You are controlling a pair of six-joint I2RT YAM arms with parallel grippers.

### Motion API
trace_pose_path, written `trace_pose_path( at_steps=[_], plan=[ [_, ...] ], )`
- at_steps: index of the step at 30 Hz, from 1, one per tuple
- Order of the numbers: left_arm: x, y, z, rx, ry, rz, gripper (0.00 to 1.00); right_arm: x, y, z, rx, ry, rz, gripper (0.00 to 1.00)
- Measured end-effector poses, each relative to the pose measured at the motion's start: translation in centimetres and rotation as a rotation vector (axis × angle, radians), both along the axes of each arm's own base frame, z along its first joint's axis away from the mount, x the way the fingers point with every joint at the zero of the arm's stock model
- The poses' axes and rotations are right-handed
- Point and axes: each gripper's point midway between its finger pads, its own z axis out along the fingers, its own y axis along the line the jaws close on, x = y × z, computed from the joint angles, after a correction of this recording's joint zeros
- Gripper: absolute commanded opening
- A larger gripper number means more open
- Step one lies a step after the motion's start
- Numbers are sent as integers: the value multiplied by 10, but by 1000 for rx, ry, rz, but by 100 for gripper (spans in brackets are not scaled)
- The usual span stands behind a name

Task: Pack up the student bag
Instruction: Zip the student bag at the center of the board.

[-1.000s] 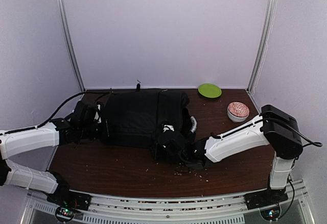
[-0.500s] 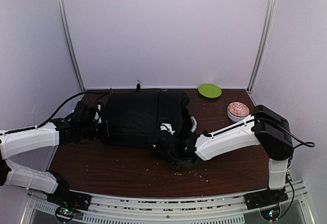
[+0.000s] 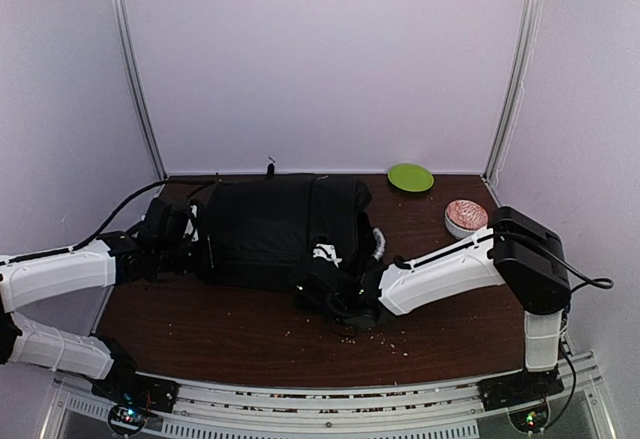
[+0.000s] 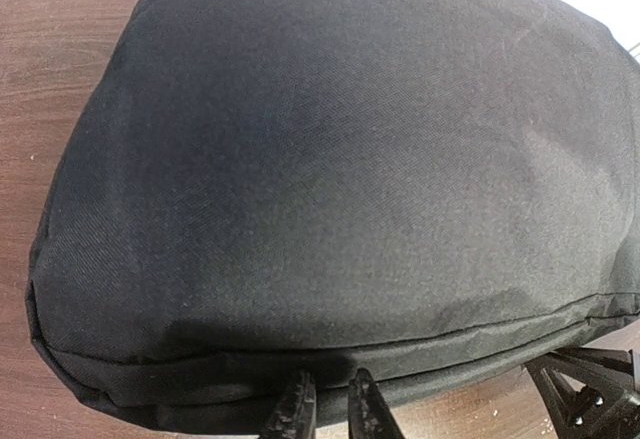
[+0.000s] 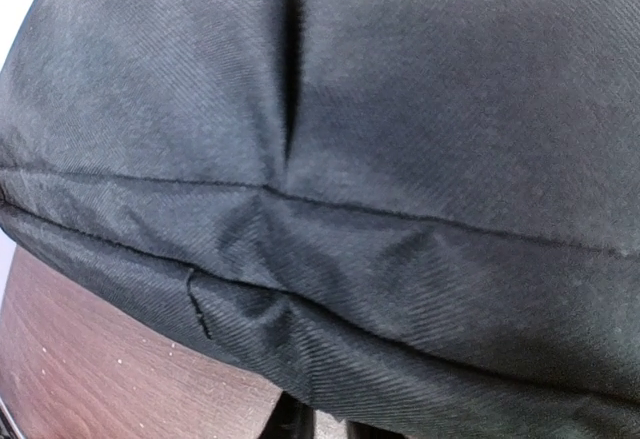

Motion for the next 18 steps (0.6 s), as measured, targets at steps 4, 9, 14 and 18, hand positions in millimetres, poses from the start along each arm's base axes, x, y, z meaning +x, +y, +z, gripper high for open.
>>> trace_pose_path(
  at_steps=[4,9,14,18],
  plan=[
    [0,0,0,0,0,0,12,0,0,0,0,0,1,0],
    [0,0,0,0,0,0,11,-1,-1,-2,-2,2,0,0],
    [0,0,0,1,1,0,9,-7,-13,-9,-28,3,3,0],
    [0,0,-5,10,13,1,2,-13,-33,-8,-50,-4,-7,0]
  ],
)
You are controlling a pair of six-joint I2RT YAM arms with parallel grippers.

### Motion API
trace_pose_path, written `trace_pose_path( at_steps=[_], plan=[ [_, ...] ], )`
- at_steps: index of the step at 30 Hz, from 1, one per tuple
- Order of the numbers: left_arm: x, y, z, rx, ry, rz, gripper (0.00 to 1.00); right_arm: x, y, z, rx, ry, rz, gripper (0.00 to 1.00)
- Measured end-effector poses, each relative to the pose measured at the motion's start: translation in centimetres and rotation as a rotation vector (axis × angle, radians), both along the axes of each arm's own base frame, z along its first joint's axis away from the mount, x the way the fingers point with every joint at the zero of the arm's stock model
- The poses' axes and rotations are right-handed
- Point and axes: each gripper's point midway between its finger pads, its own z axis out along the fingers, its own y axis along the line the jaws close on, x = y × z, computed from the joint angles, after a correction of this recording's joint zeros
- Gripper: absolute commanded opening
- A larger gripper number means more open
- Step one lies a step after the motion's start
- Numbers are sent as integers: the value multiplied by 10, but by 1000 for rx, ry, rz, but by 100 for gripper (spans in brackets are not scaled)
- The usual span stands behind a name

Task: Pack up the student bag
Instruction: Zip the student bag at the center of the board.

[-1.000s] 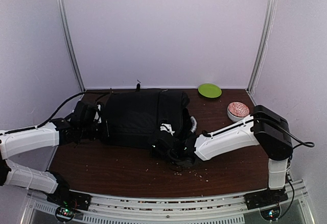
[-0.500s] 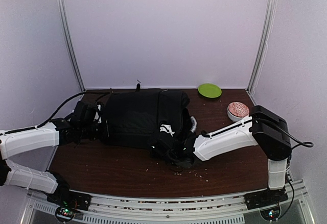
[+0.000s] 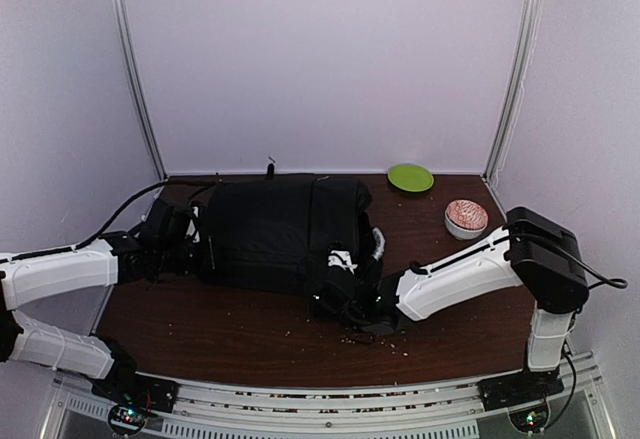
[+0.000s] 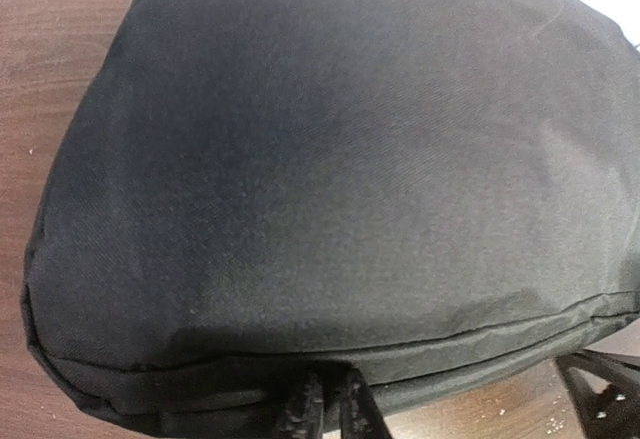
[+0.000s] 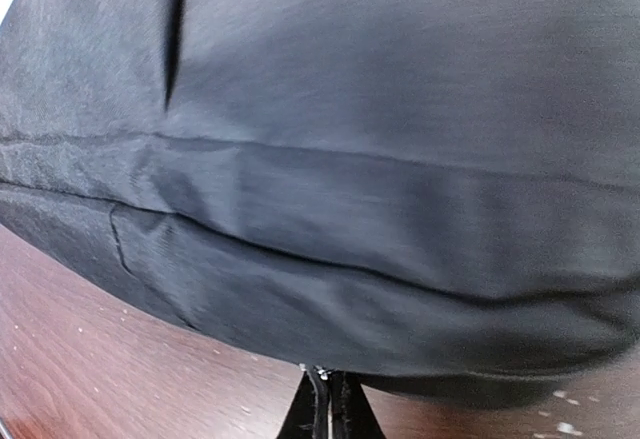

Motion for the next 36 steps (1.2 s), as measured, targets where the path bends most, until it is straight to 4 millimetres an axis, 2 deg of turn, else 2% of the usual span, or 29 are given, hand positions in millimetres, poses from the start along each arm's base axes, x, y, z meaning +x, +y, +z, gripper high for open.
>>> trace_pose_path(
  at_steps=[6,15,20,30,36],
  plan=[
    [3,0,-13,26,26,9,0,-4,-22,2,-23,-12,-19,0],
    [10,2,-20,46,46,27,0,-7,-44,8,-47,-29,-41,0],
    [11,2,-24,49,62,27,0,-10,-63,9,-49,-29,-52,0],
    [19,-7,-26,35,68,14,0,0,-99,20,-15,-26,-107,0],
    [25,-15,-24,20,70,-2,0,6,-111,26,10,-31,-98,0]
  ],
)
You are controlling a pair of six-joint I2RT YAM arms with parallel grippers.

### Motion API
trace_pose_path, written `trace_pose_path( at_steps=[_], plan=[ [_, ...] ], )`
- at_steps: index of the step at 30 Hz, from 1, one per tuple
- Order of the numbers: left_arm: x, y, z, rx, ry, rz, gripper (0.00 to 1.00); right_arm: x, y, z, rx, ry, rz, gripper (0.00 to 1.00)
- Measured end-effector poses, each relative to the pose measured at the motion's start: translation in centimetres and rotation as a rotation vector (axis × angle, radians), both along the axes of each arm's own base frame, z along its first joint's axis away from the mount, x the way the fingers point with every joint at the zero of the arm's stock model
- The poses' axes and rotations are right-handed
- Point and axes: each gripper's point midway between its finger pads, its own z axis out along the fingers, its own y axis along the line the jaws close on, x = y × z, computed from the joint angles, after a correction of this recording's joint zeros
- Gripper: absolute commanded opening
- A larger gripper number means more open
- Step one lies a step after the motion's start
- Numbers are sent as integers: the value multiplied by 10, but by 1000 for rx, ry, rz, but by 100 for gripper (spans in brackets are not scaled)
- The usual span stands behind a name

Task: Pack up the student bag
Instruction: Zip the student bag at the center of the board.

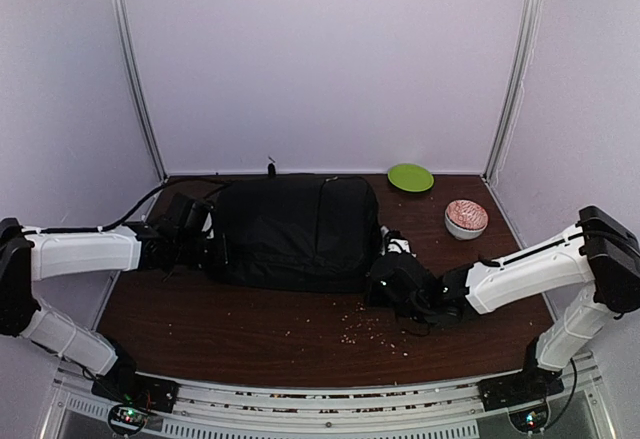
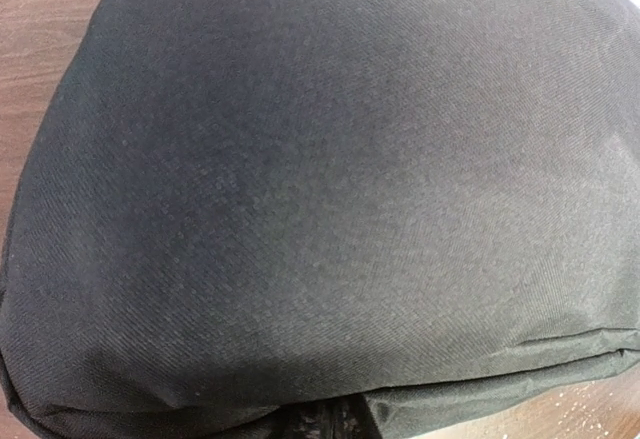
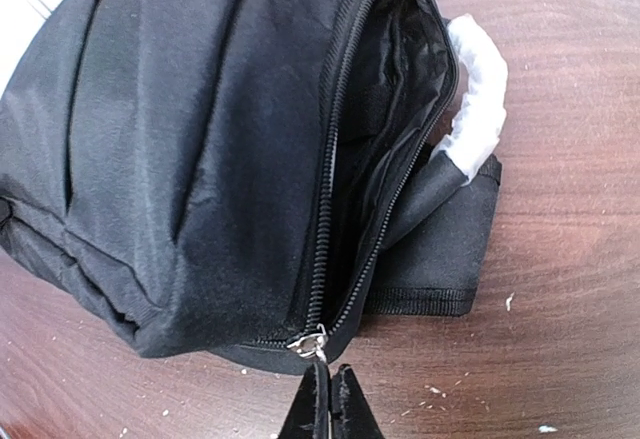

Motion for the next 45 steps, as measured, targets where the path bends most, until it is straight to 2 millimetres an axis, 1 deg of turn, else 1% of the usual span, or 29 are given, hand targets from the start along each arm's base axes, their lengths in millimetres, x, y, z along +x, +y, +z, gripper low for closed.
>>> trace_pose_path(
  at_steps=[3,5,7,9,12,13,15,16,17,18,19,20,21,22,23,24,25,27,29,30,32,34,37,40,43,45],
  plan=[
    [5,-2,1,11,5,-3,0,0,-2,4,0,-10,11,0],
    [14,-3,1,28,8,0,0,0,-5,4,-12,-13,9,0],
    [26,-2,2,39,7,8,0,-3,-7,-1,-31,-8,12,0],
    [43,-1,1,48,7,21,0,-6,-11,-5,-52,-3,11,0],
    [66,-1,3,43,-9,34,0,-7,-11,-5,-55,-6,10,0],
    [71,-1,3,36,-15,33,0,-7,-11,-5,-56,-7,11,0],
    [76,-2,5,19,-22,27,0,-8,-11,-6,-57,-8,12,0],
    [76,-2,5,12,-21,23,4,-8,-11,-6,-58,-9,14,0],
    [75,-2,6,8,-22,21,12,-8,-12,-7,-59,-10,14,0],
    [73,-2,6,2,-26,18,23,-9,-14,-7,-59,-11,16,0],
    [69,-2,7,-13,-30,17,38,-10,-16,-7,-58,-13,18,0],
    [65,-1,9,-21,-36,12,51,-11,-17,-6,-57,-16,20,0],
    [55,0,13,-47,-38,13,63,-12,-18,-5,-55,-22,26,0],
    [46,2,17,-62,-43,12,72,-12,-19,-3,-50,-28,30,0],
    [36,5,22,-74,-45,12,80,-13,-20,1,-42,-36,33,3],
    [25,5,28,-91,-49,15,90,-13,-20,5,-31,-46,40,10],
    [13,4,35,-108,-57,11,97,-14,-20,10,-19,-55,47,19],
    [-12,-6,52,-159,-78,-2,98,-14,-18,21,21,-73,64,39],
    [-37,-25,69,-236,-93,-29,98,-14,-14,34,64,-92,82,54],
    [-49,-37,75,-279,-96,-48,98,-14,-12,40,91,-98,87,59],
    [-68,-57,76,-356,-69,-65,98,-13,-8,51,138,-109,103,64],
    [-79,-76,67,-423,-12,-60,98,-12,-4,57,177,-107,114,65],
    [-80,-96,48,-463,62,-31,98,-11,-1,66,220,-105,121,66],
    [-71,-117,32,-514,130,4,98,-11,-4,80,260,-118,120,65],
    [-61,-139,25,-573,174,19,97,-13,-9,97,291,-139,117,65],
    [-54,-155,24,-626,198,24,96,-15,-14,108,306,-153,113,65]
  ],
)
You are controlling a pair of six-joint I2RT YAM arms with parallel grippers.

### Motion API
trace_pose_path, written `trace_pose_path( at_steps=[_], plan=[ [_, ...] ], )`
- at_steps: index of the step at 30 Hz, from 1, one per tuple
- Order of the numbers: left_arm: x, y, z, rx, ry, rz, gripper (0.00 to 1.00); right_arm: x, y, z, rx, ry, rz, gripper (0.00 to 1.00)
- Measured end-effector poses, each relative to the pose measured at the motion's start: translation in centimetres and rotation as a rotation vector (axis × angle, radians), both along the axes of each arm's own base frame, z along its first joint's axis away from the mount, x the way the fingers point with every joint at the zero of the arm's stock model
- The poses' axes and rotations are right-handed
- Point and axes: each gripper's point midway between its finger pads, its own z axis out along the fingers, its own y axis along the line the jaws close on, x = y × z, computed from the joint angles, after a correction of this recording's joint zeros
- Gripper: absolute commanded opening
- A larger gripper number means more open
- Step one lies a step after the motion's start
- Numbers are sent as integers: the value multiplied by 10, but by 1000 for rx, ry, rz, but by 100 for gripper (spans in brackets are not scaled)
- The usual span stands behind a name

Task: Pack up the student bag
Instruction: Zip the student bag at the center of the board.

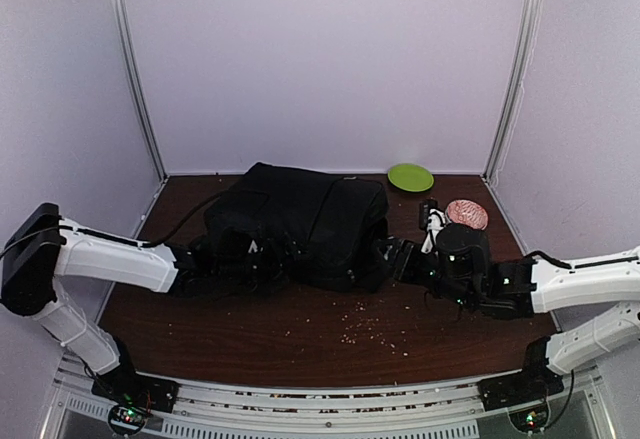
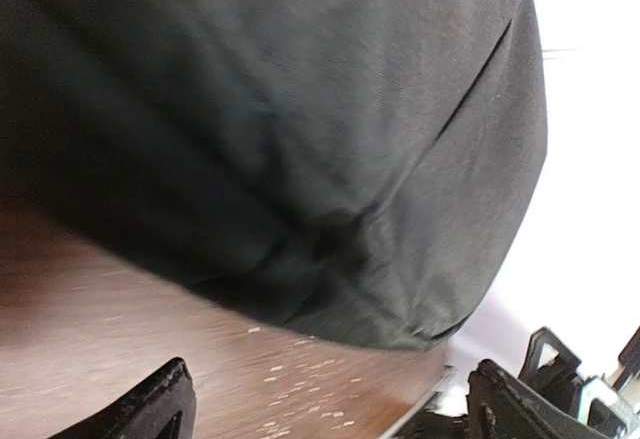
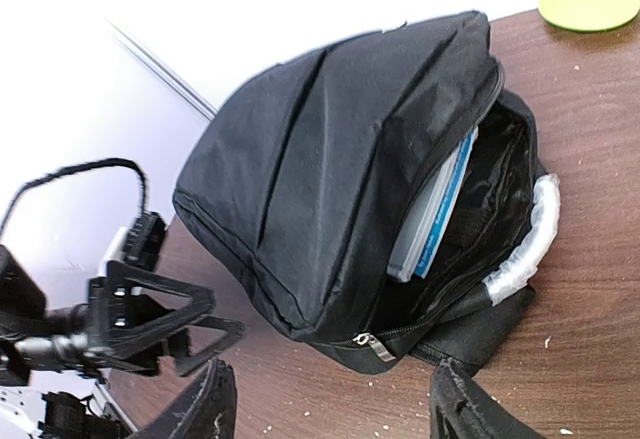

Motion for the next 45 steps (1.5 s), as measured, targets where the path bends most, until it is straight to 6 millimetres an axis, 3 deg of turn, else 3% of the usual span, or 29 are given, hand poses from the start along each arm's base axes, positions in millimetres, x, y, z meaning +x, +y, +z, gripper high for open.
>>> trace_pose_path(
  at_steps=[4,8,15,20,26,33,38,45],
  plan=[
    [9,-21,0,-72,33,4,92,-3,-11,13,26,-21,-15,64],
    [18,-39,-1,-114,56,3,81,-5,-17,6,3,-14,-19,62],
    [24,-49,-30,-117,113,10,38,-11,-12,-7,-63,-8,46,60],
    [30,-49,-29,-143,111,17,0,-17,-1,-24,-114,7,109,59],
    [26,-37,-27,-144,111,17,0,-35,22,-62,-205,19,228,53],
    [11,1,-14,-101,113,43,0,-40,48,-97,-214,65,310,49],
    [5,15,-18,-71,119,52,0,-38,71,-107,-184,85,343,50],
    [4,17,-18,-64,114,46,0,-31,103,-104,-145,83,382,48]
  ],
)
